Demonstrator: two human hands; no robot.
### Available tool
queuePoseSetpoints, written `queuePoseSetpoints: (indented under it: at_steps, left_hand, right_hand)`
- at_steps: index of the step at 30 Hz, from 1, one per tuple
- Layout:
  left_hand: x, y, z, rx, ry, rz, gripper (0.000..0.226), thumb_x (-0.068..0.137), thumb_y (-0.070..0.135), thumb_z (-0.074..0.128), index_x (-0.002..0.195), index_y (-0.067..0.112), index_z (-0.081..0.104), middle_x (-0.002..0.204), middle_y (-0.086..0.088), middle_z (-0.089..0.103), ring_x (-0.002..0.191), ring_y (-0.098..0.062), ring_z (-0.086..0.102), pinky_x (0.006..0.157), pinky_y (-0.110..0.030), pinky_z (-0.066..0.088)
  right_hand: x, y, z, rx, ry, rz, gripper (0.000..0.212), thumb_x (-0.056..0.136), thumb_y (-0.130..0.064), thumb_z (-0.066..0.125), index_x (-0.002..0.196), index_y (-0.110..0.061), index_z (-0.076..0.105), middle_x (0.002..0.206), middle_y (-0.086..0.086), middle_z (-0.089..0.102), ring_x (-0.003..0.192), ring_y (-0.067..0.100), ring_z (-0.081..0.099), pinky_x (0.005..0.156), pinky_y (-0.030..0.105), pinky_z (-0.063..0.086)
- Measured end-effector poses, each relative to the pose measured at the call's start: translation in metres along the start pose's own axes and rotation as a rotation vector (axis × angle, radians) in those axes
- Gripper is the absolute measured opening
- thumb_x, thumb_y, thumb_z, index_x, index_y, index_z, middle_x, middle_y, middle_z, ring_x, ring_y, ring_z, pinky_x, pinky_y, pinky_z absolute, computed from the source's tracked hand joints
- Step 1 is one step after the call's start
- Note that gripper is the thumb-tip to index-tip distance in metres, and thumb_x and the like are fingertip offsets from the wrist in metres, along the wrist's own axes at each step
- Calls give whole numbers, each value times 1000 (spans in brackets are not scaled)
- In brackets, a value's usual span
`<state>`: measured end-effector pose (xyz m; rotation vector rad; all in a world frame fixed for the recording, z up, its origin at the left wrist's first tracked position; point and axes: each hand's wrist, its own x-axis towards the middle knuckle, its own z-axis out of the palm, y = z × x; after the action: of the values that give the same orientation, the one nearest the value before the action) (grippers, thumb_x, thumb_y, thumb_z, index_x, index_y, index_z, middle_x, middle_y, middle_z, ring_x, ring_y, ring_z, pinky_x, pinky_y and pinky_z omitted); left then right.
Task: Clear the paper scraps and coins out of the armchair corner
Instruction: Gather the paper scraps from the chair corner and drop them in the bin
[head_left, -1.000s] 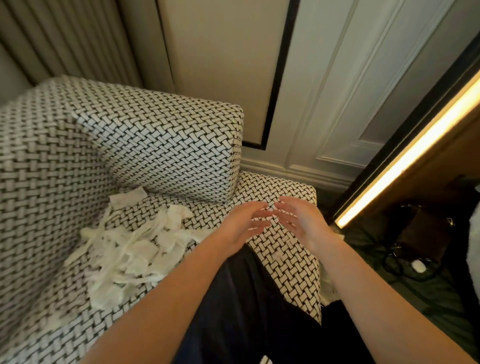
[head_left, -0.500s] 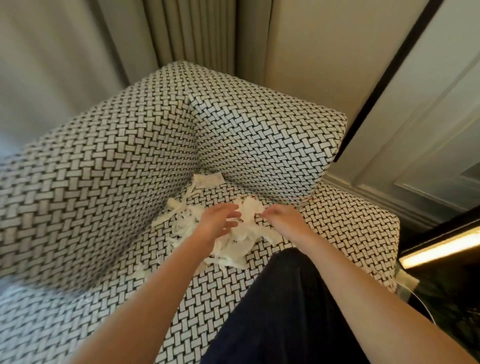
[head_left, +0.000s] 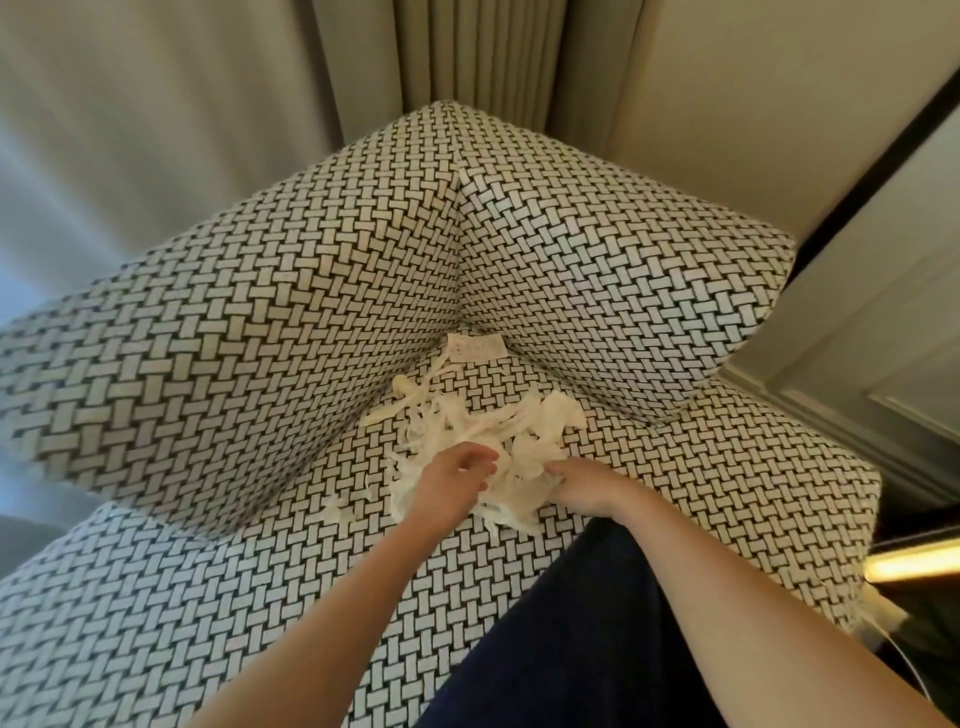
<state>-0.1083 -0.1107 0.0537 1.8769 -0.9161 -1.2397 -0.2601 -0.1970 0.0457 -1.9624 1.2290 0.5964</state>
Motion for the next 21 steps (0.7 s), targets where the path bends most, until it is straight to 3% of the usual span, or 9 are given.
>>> queuePoseSetpoints:
  at_steps: [2, 4, 7, 9, 13, 16, 21]
  left_hand:
    - [-3, -5, 8, 212, 22, 116, 22, 95, 17, 50, 112, 19, 63, 112, 5, 63, 95, -9, 57, 69, -13, 41]
    - [-3, -12, 15, 375, 44, 240, 23, 93, 14, 51, 111, 20, 64, 115, 6, 60, 101, -8, 53, 79, -14, 41]
    - [-1, -18, 25, 509, 32, 357, 26, 90, 11, 52, 111, 21, 63, 121, 4, 55, 116, -14, 44, 97, -22, 35]
    - [1, -19, 31, 596, 11, 382, 32, 89, 12, 53, 119, 22, 58, 128, 4, 48, 122, -15, 36, 103, -26, 34]
    - [6, -15, 44, 770, 24, 389, 51, 86, 24, 60, 133, 23, 42, 138, 1, 35, 127, -20, 28, 107, -32, 32]
    - [13, -10, 51, 865, 31, 351, 62, 84, 37, 62, 138, 22, 37, 139, 0, 37, 126, -23, 30, 106, -35, 32]
    - [22, 1, 59, 948, 65, 380, 40, 93, 39, 49, 126, 18, 50, 127, -1, 55, 123, -26, 37, 103, -37, 30]
  right_hand:
    - [-3, 0, -1, 66, 32, -30, 29, 95, -29, 44, 111, -14, 64, 112, 4, 65, 102, 21, 58, 91, 34, 47]
    - [-6, 2, -2, 144, 115, -14, 28, 94, -18, 44, 112, -11, 64, 114, 6, 64, 103, 22, 58, 87, 31, 45]
    - [-12, 4, -5, 254, 311, -1, 36, 92, -11, 47, 126, -9, 58, 134, 8, 54, 122, 22, 50, 100, 30, 38]
    - [-17, 6, -7, 337, 430, -19, 35, 91, -10, 50, 126, -9, 58, 134, 5, 55, 123, 18, 50, 99, 26, 37]
    - [-27, 7, -5, 497, 643, -36, 23, 87, -8, 56, 106, -11, 67, 112, 1, 65, 97, 9, 56, 74, 12, 40]
    - [-30, 7, -5, 568, 755, -25, 18, 86, -8, 56, 99, -12, 68, 99, -3, 66, 89, 8, 58, 69, 13, 41]
    - [-33, 7, -6, 582, 840, -18, 15, 86, -10, 55, 96, -11, 66, 93, -2, 64, 69, 2, 53, 57, 14, 38]
